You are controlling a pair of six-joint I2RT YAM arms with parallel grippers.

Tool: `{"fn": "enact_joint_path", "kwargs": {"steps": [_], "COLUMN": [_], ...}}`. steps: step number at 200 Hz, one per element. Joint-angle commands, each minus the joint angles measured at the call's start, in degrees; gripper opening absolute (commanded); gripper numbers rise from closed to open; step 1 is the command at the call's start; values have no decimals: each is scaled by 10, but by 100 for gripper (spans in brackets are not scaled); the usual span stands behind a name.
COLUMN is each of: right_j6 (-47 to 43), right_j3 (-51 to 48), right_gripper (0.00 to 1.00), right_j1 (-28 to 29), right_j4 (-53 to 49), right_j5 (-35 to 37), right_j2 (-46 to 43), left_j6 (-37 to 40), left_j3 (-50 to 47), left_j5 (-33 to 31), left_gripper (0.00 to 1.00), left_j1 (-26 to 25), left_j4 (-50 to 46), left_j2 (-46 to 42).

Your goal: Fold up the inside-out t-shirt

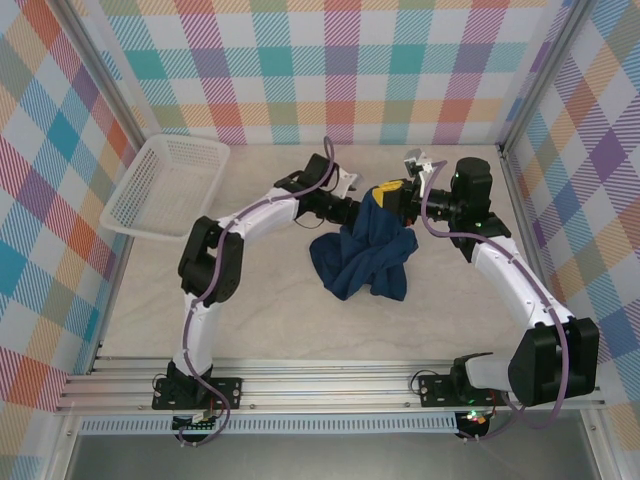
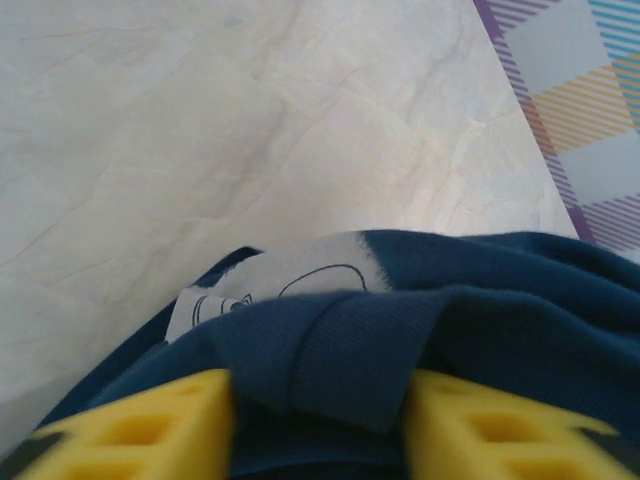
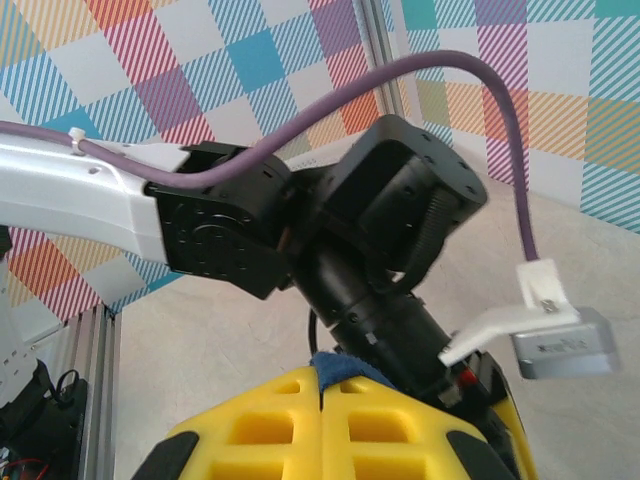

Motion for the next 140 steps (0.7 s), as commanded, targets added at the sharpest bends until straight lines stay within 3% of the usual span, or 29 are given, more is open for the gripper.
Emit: {"fn": "enact_joint_path", "kwargs": {"steps": [1,18,33,85,113,140], "right_j6": [0,-9,-7,18,19,43], "right_j3": [0,-3,-17,-65,-82,-102], "right_gripper": [0,0,0,0,0,0], "right_j1": [5,5,5,6,6,6], "right_j4": [17,-6,-24,-62,-65,-83], "right_j5": [-13,13,54,167,203,292], "right_j2": [-5,-20,-43,-140,-153,-159], "left_j6": [12,-5,-42,-176,-207,-222], "left_j3": [49,32,-4,-197,-245,-282], "left_j5": [24,1,-9,-54,-73,-75], "left_gripper": [25,8,0,0,0,0], "left_j1": [-1,16,46,144,161,176], "left_j4": [-37,-15,24,208,239,261], "left_j2": [12,-22,-78,-337,-407,-448]}}
